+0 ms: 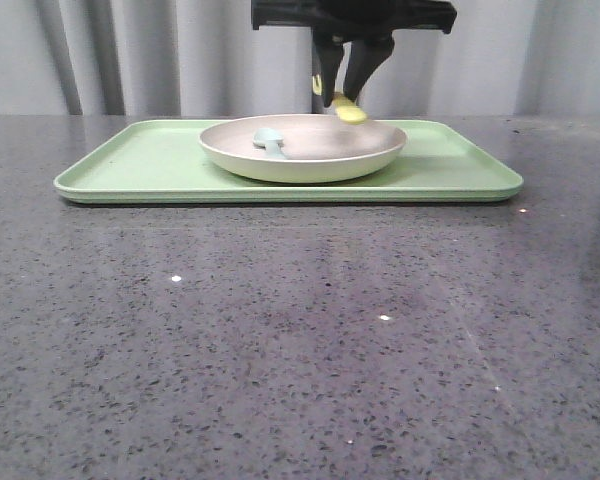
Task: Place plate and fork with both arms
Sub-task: 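Lift the fork and carry it beside the plate on the tray, then lower the fork onto the tray and open the right gripper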
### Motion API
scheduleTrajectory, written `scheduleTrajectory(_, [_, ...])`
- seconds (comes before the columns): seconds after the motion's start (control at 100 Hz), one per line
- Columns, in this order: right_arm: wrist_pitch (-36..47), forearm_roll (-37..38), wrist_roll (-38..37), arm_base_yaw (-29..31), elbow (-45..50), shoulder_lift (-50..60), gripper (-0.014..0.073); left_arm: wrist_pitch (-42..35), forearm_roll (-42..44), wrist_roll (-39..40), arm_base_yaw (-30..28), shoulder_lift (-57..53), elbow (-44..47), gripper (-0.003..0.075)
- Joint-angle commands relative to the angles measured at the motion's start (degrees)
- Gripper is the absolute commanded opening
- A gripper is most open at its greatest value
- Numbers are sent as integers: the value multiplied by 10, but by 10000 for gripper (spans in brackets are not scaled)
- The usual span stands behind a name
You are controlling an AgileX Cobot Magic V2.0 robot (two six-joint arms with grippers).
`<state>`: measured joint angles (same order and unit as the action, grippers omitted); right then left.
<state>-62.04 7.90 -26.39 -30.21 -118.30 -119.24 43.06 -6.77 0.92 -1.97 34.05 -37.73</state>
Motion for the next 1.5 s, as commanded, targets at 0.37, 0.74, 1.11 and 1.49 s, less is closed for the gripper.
scheduleTrajectory(0.37, [-33,21,33,89,-16,76,56,-42,-7,4,-1,1,-15,375])
scheduleTrajectory(0.74, [-41,18,49,99,-5,76,56,-44,-7,4,-1,1,-15,375])
scheduleTrajectory(1.11, [-5,-10,53,99,70,76,56,-44,-7,4,-1,1,-15,375])
scheduleTrajectory(1.49, [29,-15,58,99,111,76,56,-44,-7,4,-1,1,-15,375])
